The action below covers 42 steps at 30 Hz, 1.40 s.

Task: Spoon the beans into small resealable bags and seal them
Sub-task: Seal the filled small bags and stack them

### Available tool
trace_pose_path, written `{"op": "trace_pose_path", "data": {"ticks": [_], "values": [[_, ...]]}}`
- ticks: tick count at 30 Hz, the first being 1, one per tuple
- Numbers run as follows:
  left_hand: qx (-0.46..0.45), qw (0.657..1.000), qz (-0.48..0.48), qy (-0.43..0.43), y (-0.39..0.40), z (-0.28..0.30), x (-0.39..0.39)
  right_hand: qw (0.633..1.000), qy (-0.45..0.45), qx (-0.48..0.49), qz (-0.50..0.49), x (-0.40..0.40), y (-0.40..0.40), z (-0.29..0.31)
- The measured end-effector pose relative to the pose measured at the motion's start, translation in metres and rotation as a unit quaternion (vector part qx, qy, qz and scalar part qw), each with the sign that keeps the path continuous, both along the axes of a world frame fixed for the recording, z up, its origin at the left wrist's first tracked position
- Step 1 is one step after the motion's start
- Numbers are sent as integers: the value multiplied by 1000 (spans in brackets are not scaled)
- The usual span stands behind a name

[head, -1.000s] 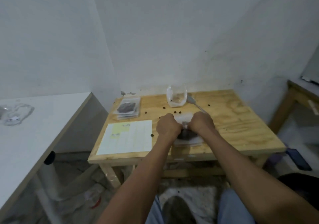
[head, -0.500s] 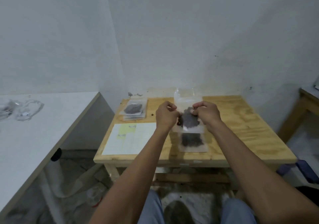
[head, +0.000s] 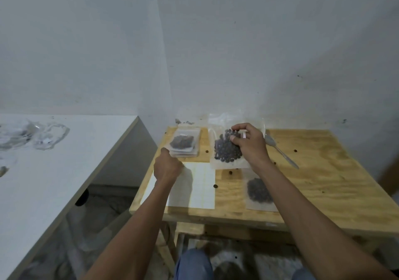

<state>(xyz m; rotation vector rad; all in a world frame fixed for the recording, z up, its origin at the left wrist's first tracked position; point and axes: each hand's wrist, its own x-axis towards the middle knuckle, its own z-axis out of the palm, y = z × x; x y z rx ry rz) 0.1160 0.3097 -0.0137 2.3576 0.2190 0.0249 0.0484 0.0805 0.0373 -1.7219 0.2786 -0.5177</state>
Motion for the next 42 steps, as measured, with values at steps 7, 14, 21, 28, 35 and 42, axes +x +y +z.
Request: {"op": "trace_pose_path", "data": {"ticks": [7, 14, 21, 28, 35, 42], "values": [[21, 1000, 14, 10, -3, -2, 11, 1000, 1, -9, 11, 10, 9, -6], [50, 998, -3, 31, -7, -1, 10, 1000, 8, 2, 14, 6, 8, -12], [100, 993, -46, 41, -14, -3, 3, 1000, 14, 1, 6, 1, 7, -12], [-244, 966, -89, -6, -21, 30, -3, 1000, 16, -16, -19, -5, 3, -12], [-350, 923, -149, -64, -76, 62, -39, 999, -13, -17, -25, -11, 11, -8], [-324, 927, -102, -157, -105, 53, -60, 998, -53, -6, -35, -18, 1, -7]]}}
